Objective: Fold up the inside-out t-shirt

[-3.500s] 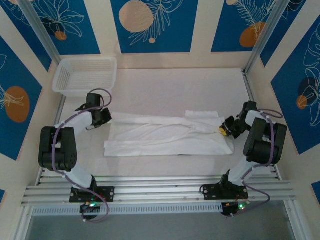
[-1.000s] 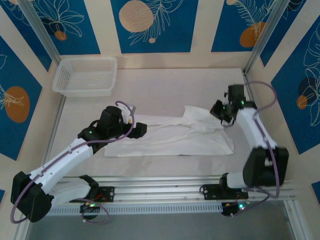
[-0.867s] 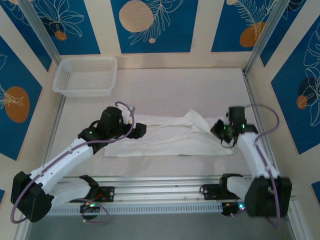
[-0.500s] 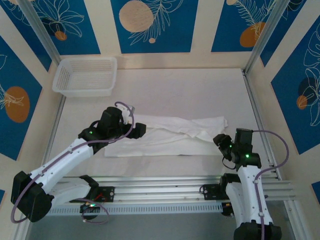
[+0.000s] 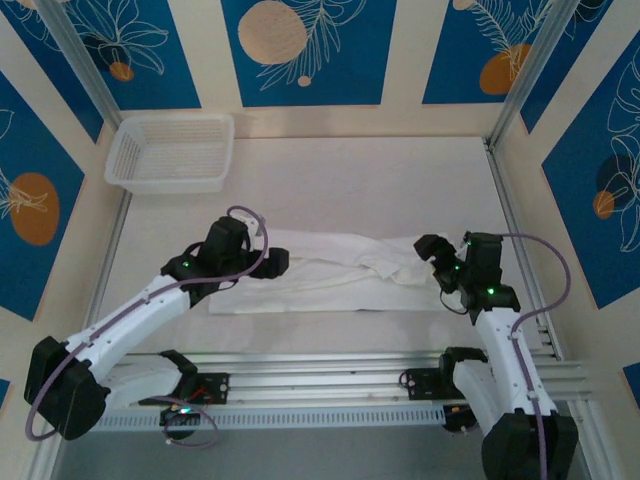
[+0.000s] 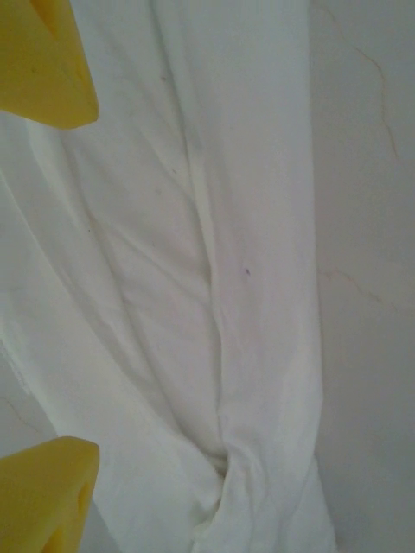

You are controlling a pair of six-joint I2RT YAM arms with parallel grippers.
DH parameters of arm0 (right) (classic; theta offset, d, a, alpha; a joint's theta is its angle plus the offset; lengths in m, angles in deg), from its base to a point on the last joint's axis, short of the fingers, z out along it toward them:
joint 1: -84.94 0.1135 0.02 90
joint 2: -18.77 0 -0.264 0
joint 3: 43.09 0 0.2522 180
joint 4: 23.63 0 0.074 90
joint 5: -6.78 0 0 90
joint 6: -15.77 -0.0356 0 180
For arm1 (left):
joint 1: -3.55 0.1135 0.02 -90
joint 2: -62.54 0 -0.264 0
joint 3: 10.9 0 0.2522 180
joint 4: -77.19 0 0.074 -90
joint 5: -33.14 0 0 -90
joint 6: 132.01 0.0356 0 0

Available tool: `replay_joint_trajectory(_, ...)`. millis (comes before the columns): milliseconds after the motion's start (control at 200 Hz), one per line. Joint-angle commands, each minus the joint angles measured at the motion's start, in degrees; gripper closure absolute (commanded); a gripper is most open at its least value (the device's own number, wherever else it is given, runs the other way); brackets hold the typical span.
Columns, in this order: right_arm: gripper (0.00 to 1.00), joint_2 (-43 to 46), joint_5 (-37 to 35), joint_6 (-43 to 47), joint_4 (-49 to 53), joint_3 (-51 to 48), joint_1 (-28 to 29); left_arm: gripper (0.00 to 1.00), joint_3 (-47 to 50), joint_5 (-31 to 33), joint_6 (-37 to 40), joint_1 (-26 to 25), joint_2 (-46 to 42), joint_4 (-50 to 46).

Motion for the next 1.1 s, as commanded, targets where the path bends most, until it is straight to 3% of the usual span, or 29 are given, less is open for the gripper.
replay_joint_trajectory(0, 0.1, 2.2, 3.7, -2.8, 2.8, -1.3, -6.0, 0.13, -0.5, 6.7, -7.5, 0.3, 1.7, -4.4)
replay_joint_trajectory(105, 0.1, 2.1, 8.0, -1.4, 4.8, -0.5, -10.7, 0.19, -0.4, 8.5, -13.6, 1.2, 3.1, -5.7)
replay_joint_trajectory(170, 0.26, 1.8, 8.5, 0.7, 4.4, 0.5, -9.9, 0.25, 0.2, 8.6, -17.2, 1.6, 3.7, -6.1)
replay_joint_trajectory(230, 0.5, 0.1, 8.4, 3.6, 3.3, 1.9, -6.6, 0.44, 1.0, 7.5, -19.8, 1.7, 4.3, -5.5)
replay_joint_trajectory(290, 0.75, -3.6, 4.9, 6.2, 4.9, 4.1, -1.2, 0.72, 1.8, 5.6, -22.1, 1.9, 5.4, -4.3)
replay_joint_trajectory(365, 0.87, -9.9, 0.7, 8.2, 6.6, 6.4, 5.3, 1.0, 1.9, 3.6, -25.0, 2.4, 8.1, -3.6)
replay_joint_trajectory(505, 0.97, -23.9, 0.1, 9.0, 6.8, 9.9, 8.9, 1.0, 0.7, 2.4, -26.4, 3.3, 12.6, -2.0)
replay_joint_trajectory(675, 1.0, -37.0, -2.7, 8.6, 7.7, 13.2, 9.5, 1.0, -1.3, 3.5, -28.2, 4.2, 17.9, -0.4)
replay_joint_trajectory(1090, 1.0, -47.5, -4.2, 6.5, 9.2, 16.1, 9.1, 1.0, -11.8, 5.8, -27.8, 5.9, 37.4, 3.1)
